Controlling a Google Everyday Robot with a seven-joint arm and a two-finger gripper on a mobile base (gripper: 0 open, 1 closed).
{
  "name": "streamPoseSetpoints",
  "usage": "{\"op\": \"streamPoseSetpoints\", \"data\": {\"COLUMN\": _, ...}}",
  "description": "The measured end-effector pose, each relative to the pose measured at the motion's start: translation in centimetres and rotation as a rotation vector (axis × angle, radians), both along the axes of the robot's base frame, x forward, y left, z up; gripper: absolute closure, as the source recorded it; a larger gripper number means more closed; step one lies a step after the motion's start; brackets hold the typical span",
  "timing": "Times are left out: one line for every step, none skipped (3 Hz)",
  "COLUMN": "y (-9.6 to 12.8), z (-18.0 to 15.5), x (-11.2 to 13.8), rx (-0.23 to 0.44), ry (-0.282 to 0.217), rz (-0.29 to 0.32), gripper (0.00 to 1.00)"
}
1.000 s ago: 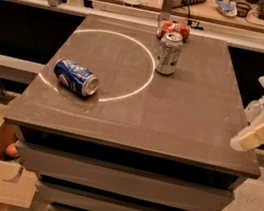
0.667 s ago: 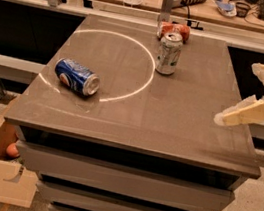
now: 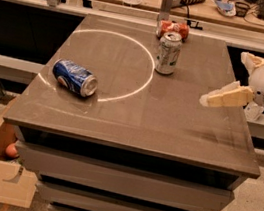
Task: Move 7up can near pepsi can
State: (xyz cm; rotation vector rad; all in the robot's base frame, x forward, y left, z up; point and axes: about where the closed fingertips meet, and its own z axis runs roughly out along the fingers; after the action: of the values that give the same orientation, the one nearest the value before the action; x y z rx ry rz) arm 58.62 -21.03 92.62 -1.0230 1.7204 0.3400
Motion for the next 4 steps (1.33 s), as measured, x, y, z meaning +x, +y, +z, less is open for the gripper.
{"op": "streamPoseSetpoints", "data": {"y": 0.9, "z": -0.4, "x": 0.9, "rx": 0.05, "ry": -0.018, "rz": -0.025, "gripper": 0.0}}
{"op": "streamPoseSetpoints", "data": {"y": 2.9, "z": -1.6, "x": 4.8, "rx": 0.16, "ry": -0.043, "rz": -0.083, "gripper": 0.0}}
{"op": "streamPoseSetpoints", "data": {"y": 4.7, "z": -2.8, "x": 8.1, "rx": 0.205, "ry": -0.049, "rz": -0.091, "gripper": 0.0}}
{"op": "streamPoseSetpoints", "data": {"y": 7.3, "z": -3.5, "x": 11.0, "rx": 0.217, "ry": -0.044, "rz": -0.055, "gripper": 0.0}}
